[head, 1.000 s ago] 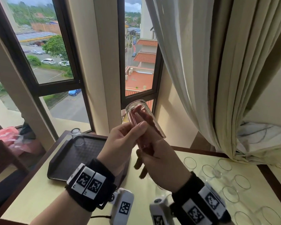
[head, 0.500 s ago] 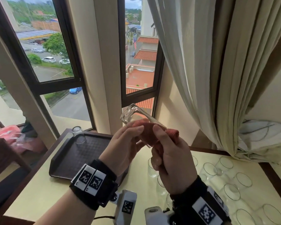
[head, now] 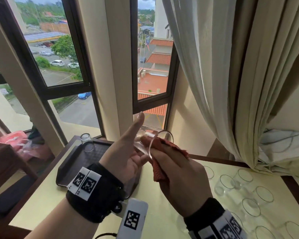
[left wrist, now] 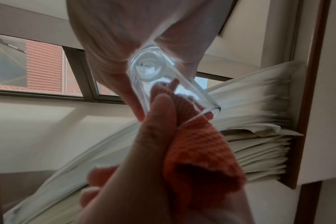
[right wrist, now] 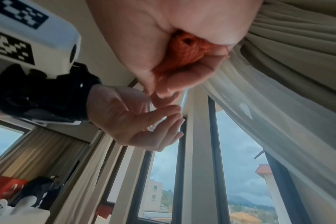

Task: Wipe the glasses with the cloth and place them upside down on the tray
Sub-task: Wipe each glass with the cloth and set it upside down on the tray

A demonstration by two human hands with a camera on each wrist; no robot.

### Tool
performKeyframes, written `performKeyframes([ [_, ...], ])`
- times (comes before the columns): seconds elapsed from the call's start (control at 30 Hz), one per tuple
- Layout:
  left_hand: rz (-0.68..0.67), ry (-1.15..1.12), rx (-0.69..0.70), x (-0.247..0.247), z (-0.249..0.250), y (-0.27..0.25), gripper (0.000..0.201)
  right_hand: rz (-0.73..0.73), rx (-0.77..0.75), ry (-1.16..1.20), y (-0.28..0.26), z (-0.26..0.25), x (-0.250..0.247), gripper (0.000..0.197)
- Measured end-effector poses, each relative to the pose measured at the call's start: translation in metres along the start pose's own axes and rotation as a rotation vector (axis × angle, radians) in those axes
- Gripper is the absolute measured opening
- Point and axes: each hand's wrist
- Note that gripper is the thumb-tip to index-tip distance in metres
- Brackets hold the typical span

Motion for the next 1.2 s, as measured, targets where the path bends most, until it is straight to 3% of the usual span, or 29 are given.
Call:
performKeyframes([
  [0.1,0.067,0.000,0.058,-0.001,-0.004,0.001,0.079,-0.189,0.077,0.019,0.003,-0.001,0.003,0.051],
  [0.2,-0.062,-0.015,0.076,-0.001,-0.011,0.000,0.090,-0.363,0.203,0.143,0.002,-0.007,0.014,0.079],
  [0.27,-0.200,-0.054,0.077,-0.004,-0.013,0.000,0.093,-0.419,0.312,0.388,0.004,-0.013,0.016,0.088],
  [0.33,-0.300,-0.106,0.112,-0.010,-0.013,0.002,0.083,-0.523,0.414,0.790,0.008,-0.017,0.012,0.099],
  [0.43,-0.361,-0.150,0.189,-0.016,-0.012,0.001,0.088,-0.670,0.511,1.216,0.009,-0.020,-0.003,0.099],
  [0.5,-0.321,-0.141,0.248,-0.015,-0.009,0.001,0.091,-0.672,0.487,1.215,0.005,-0.017,-0.005,0.100],
  [0.57,-0.267,-0.124,0.311,-0.016,-0.004,0.003,0.084,-0.645,0.438,1.068,0.003,-0.010,-0.006,0.098],
  [0.7,-0.248,0.007,0.376,-0.017,-0.003,0.002,0.079,-0.453,0.135,0.284,0.003,0.005,-0.002,0.095],
  [0.77,-0.286,0.046,0.363,-0.009,-0.010,-0.003,0.088,-0.377,0.140,0.147,0.001,0.004,0.005,0.094],
  [0.8,-0.301,0.047,0.358,-0.005,-0.014,-0.005,0.092,-0.338,0.139,0.179,0.000,0.001,0.008,0.090],
  [0.87,-0.330,0.029,0.355,-0.001,-0.018,-0.011,0.096,-0.362,0.202,0.528,0.003,-0.006,0.005,0.095],
  [0.97,-0.363,0.004,0.354,-0.001,-0.017,-0.016,0.098,-0.631,0.430,1.285,0.001,-0.004,-0.014,0.099],
  [1.07,-0.326,-0.008,0.396,0.005,-0.010,-0.021,0.094,-0.742,0.564,1.773,-0.009,-0.005,-0.019,0.086],
  [1.13,-0.276,0.011,0.430,0.011,-0.003,-0.025,0.088,-0.733,0.576,1.699,-0.012,-0.004,-0.020,0.086],
  [1.2,-0.251,0.028,0.475,0.010,0.002,-0.030,0.075,-0.633,0.441,1.255,-0.009,-0.001,-0.024,0.087],
])
Point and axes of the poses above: each hand's wrist, its own y-axis towards the middle knuckle, its own x-axis out of the palm, z = x × y, and after that the axes turned 8 degrees about x, right-handed
